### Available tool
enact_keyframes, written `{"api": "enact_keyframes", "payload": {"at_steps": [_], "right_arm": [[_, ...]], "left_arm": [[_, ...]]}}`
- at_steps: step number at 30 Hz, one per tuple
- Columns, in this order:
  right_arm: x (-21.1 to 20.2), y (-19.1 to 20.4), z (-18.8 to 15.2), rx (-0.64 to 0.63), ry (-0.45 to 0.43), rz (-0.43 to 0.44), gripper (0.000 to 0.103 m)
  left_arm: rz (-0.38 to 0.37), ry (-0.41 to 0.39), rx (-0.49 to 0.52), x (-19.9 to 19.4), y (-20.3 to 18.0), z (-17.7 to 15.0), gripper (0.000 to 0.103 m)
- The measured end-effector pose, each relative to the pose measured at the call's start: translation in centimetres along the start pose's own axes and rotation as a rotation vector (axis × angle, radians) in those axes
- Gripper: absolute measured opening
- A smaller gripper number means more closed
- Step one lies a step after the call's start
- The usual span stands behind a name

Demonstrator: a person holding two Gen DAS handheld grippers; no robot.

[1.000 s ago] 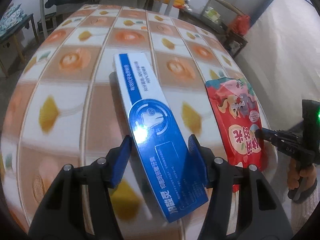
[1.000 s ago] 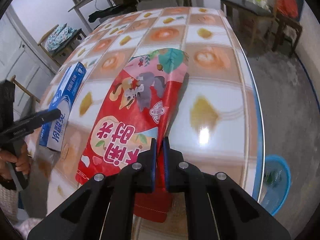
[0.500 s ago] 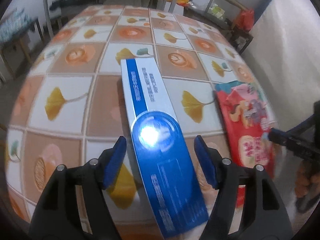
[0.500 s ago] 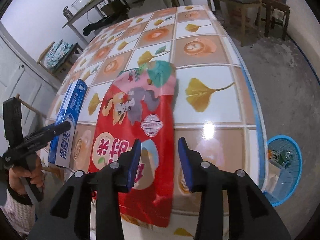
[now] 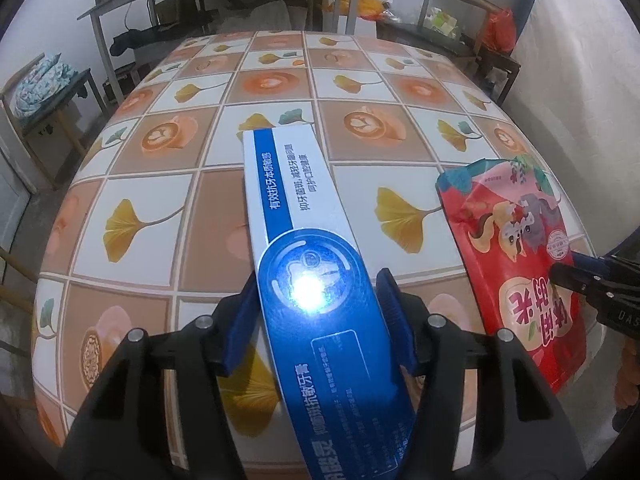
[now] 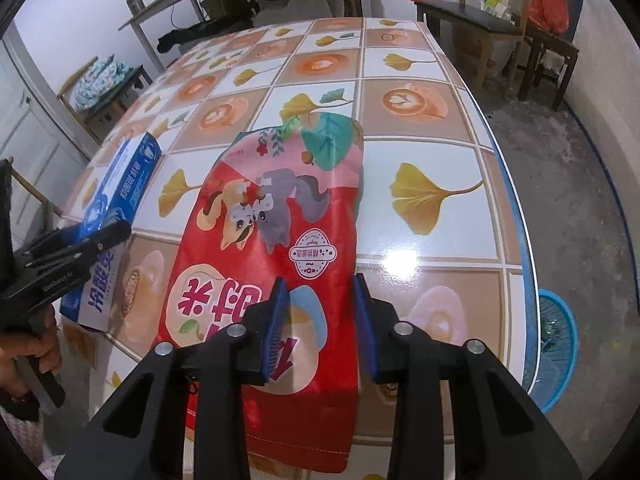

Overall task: Collect trash
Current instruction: 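Close the left tool on the blue toothpaste box while the right tool lifts the snack bag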

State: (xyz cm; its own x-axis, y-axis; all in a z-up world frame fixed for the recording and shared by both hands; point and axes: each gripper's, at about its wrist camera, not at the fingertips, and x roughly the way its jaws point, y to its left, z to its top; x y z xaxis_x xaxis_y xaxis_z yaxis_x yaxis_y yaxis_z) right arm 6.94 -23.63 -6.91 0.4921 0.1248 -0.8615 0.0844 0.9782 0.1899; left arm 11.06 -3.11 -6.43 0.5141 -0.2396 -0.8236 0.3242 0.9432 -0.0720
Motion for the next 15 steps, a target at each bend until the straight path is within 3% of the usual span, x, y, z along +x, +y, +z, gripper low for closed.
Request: {"api": "enact_keyframes", "payload": {"at_steps": [7, 15], "right_arm": [[0.0, -0.4, -0.1, 0.059, 0.022, 0.022, 0.01], [-0.7, -1.4, -0.1, 0.138, 0.018, 0.092, 0.005]], "left_arm": [[0.02, -0.011, 0.011, -0.2, -0.3, -0.2, 0.053], [0.031, -0.016, 0.016, -0.3, -0.3, -0.2, 0.049]]}}
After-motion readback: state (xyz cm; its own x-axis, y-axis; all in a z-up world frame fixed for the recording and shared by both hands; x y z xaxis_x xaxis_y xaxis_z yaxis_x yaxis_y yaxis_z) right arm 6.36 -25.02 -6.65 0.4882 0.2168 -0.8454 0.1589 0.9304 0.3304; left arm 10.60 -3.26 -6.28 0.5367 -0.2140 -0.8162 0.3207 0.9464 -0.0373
